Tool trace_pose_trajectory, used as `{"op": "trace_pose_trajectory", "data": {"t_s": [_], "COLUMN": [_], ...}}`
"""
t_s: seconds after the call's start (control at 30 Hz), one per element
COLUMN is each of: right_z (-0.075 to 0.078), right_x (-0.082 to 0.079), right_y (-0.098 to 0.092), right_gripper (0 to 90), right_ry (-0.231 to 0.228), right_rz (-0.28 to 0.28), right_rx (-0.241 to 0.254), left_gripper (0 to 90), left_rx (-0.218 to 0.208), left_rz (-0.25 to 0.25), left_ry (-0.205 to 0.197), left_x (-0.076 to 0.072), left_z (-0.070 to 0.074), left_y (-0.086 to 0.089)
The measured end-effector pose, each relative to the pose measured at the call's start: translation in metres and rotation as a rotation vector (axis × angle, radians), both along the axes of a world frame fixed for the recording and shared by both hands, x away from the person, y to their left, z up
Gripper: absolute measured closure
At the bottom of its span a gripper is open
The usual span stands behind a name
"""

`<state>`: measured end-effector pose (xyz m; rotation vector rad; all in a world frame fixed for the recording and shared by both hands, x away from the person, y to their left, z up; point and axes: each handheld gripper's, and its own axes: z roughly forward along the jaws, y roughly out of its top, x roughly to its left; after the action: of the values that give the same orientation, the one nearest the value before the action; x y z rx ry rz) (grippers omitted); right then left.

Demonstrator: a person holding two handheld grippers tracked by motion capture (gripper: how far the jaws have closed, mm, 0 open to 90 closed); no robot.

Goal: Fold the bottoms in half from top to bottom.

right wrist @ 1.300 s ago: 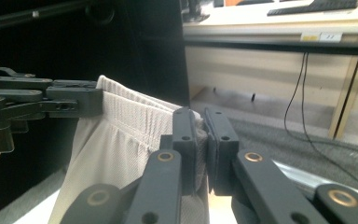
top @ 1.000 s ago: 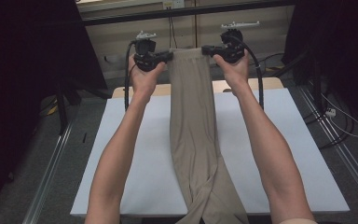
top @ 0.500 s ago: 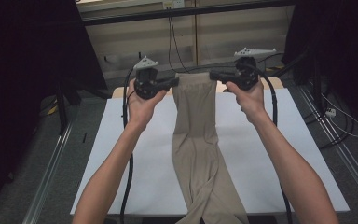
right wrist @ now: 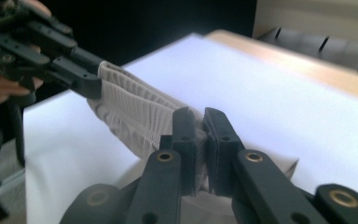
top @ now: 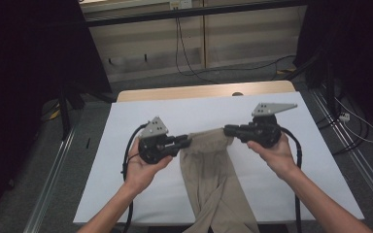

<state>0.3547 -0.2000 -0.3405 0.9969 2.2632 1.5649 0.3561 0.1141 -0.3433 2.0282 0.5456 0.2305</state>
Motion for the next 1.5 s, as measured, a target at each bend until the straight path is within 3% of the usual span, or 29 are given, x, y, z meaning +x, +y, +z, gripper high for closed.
{"op": "trace_pose_trajectory", "data": {"t_s": [0.07, 0.23, 0.3, 0.4, 0.43, 0.57, 0.63, 0.7, 0.77, 0.8, 0.87, 0.9, 0.97, 1.1, 1.23, 1.33, 1.43, 1.5], "right_z": [-0.017, -0.062, -0.075, -0.086, -0.088, -0.092, -0.091, -0.084, -0.074, -0.069, -0.064, -0.065, -0.073, -0.096, -0.102, -0.109, -0.108, -0.106], "right_x": [-0.009, -0.019, -0.018, -0.019, -0.021, -0.030, -0.037, -0.044, -0.053, -0.058, -0.069, -0.073, -0.077, -0.070, -0.064, -0.065, -0.067, -0.068], "right_y": [0.001, 0.007, 0.011, 0.016, 0.017, 0.014, 0.013, 0.011, 0.009, 0.009, 0.011, 0.015, 0.027, 0.045, 0.054, 0.060, 0.053, 0.047], "right_gripper": [83.9, 83.5, 83.4, 82.1, 81.3, 73.0, 63.9, 54.0, 53.9, 55.5, 68.0, 68.0, 72.9, 66.0, 59.2, 69.3, 90.0, 90.0], "right_ry": [0.027, 0.084, 0.104, 0.132, 0.136, 0.160, 0.168, 0.147, 0.115, 0.090, 0.073, 0.081, 0.102, 0.143, 0.142, 0.149, 0.170, 0.184], "right_rz": [0.009, 0.029, 0.024, 0.058, 0.061, 0.092, 0.070, 0.039, 0.027, 0.029, 0.099, 0.127, 0.165, 0.211, 0.237, 0.245, 0.245, 0.242], "right_rx": [-0.001, -0.050, -0.072, -0.113, -0.126, -0.158, -0.168, -0.176, -0.147, -0.136, -0.097, -0.104, -0.165, -0.243, -0.250, -0.304, -0.289, -0.275], "left_gripper": [79.5, 79.3, 78.8, 77.7, 77.3, 73.3, 70.9, 63.6, 62.4, 59.6, 52.1, 49.6, 44.4, 44.5, 54.2, 56.8, 56.4, 56.4], "left_rx": [0.023, 0.096, 0.141, 0.165, 0.168, 0.193, 0.190, 0.186, 0.176, 0.169, 0.157, 0.157, 0.166, 0.190, 0.196, 0.227, 0.218, 0.209], "left_rz": [-0.008, 0.005, 0.005, 0.011, -0.021, -0.075, -0.071, -0.056, -0.046, -0.040, -0.019, -0.007, 0.040, 0.034, -0.009, -0.044, -0.053, -0.047], "left_ry": [0.036, 0.069, 0.075, 0.100, 0.127, 0.137, 0.142, 0.149, 0.145, 0.155, 0.152, 0.161, 0.163, 0.172, 0.193, 0.186, 0.187, 0.187], "left_x": [-0.006, -0.009, -0.008, -0.011, -0.013, -0.027, -0.032, -0.035, -0.036, -0.035, -0.035, -0.035, -0.037, -0.048, -0.053, -0.059, -0.062, -0.062], "left_z": [-0.016, -0.055, -0.064, -0.074, -0.078, -0.086, -0.086, -0.086, -0.086, -0.084, -0.082, -0.080, -0.081, -0.087, -0.092, -0.095, -0.092, -0.091], "left_y": [-0.001, -0.004, -0.006, -0.008, -0.008, -0.009, -0.009, -0.008, -0.008, -0.007, -0.005, -0.003, -0.001, 0.009, 0.006, -0.004, -0.007, -0.007]}}
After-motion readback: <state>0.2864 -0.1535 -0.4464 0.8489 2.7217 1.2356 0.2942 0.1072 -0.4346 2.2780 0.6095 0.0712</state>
